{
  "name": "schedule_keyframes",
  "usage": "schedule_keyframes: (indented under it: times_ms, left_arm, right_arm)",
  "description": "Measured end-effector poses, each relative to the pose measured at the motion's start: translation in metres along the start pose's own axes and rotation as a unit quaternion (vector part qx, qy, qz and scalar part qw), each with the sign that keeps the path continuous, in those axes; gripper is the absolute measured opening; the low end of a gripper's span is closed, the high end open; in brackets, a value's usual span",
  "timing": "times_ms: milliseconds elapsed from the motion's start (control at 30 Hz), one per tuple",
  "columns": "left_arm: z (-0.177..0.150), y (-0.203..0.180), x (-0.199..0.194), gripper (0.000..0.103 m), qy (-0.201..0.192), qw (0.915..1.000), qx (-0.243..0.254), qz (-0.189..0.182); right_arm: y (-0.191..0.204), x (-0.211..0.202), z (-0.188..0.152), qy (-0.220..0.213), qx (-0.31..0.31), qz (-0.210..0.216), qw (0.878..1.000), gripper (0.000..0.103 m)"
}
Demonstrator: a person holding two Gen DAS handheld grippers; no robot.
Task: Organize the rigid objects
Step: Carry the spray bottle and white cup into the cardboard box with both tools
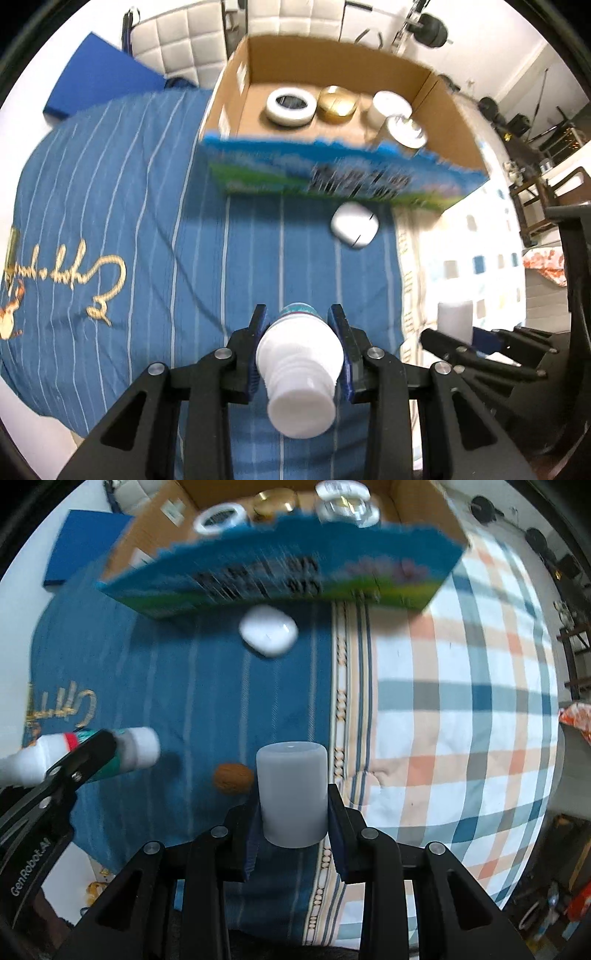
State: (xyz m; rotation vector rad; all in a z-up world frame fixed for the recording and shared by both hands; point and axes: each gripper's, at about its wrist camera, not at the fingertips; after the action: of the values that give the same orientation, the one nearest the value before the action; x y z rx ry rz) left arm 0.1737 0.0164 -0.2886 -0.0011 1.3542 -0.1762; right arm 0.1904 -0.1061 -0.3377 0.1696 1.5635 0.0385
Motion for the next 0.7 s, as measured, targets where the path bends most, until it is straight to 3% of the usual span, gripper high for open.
schedule_keyframes:
  times_ms: [300, 567, 700]
  left_arm:
    - [0.056, -0.005, -0.055, 0.030, -0.070, 0.9973, 0.009, -0.022]
    - [0.116, 0.001, -0.086, 0.030, -0.105, 0.9935, 0.017, -0.040]
    - [0.151, 0.008, -0.083, 0.030, -0.097, 0.9935, 0.016, -0.057]
  right_arm:
    - [0.011, -0.080, 0.042, -0.078, -0.009, 0.041, 0.996, 0.034]
    - [0.012, -0.104, 0.102, -0.120, -0.004, 0.064, 0.991, 0.034]
    - [0.009, -0.098, 0.130, -0.126, 0.002, 0.068, 0.990, 0.034]
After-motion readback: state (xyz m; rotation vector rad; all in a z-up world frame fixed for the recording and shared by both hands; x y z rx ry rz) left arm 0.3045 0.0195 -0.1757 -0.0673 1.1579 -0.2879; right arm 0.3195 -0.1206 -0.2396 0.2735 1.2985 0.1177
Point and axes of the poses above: each gripper's, at about its wrist camera, not at the fingertips, and x roughly the way its jaws point, y to its left, z to its top, and after that the axes turned 4 degrees about x, right-handed
